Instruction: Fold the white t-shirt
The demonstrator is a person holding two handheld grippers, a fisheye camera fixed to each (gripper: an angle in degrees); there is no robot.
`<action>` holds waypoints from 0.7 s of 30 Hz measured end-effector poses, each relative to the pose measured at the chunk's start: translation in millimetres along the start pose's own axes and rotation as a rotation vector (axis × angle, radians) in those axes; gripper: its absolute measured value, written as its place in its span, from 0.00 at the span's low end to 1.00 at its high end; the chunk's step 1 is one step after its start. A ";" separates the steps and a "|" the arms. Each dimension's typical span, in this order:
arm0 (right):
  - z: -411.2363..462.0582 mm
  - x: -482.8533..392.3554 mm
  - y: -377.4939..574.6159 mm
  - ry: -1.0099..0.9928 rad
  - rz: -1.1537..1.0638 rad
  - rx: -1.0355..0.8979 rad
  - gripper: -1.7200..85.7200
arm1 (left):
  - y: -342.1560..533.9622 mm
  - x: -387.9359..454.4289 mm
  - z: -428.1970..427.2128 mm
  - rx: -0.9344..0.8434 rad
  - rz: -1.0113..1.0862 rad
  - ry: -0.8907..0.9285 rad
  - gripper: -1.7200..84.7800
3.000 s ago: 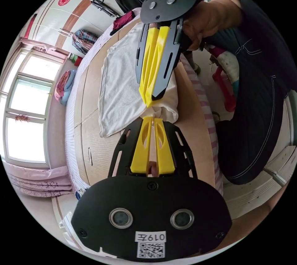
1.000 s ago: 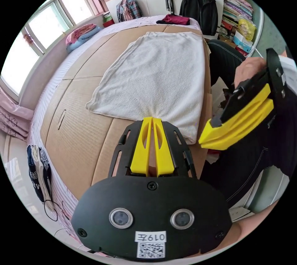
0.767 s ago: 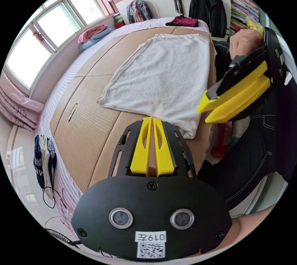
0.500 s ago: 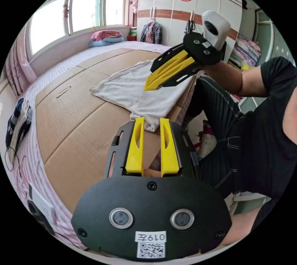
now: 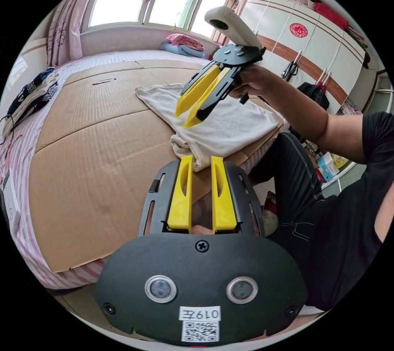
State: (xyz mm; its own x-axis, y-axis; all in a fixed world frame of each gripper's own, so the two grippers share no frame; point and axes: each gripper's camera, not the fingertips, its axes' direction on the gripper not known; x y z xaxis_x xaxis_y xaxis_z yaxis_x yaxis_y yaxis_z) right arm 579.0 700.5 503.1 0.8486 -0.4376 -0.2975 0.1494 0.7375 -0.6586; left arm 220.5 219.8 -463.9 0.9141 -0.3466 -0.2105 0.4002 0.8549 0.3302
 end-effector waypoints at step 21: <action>-38.5 60.7 -59.2 0.072 0.023 -0.018 0.06 | 53.2 -46.2 4.6 -0.021 -0.230 0.151 0.04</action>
State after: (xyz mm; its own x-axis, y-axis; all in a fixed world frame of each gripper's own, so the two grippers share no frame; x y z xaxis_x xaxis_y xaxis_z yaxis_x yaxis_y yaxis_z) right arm 602.1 610.5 497.4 0.8131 -0.4569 -0.3607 0.1211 0.7388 -0.6630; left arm 199.9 279.5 -432.3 0.7784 -0.4728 -0.4129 0.5935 0.7685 0.2390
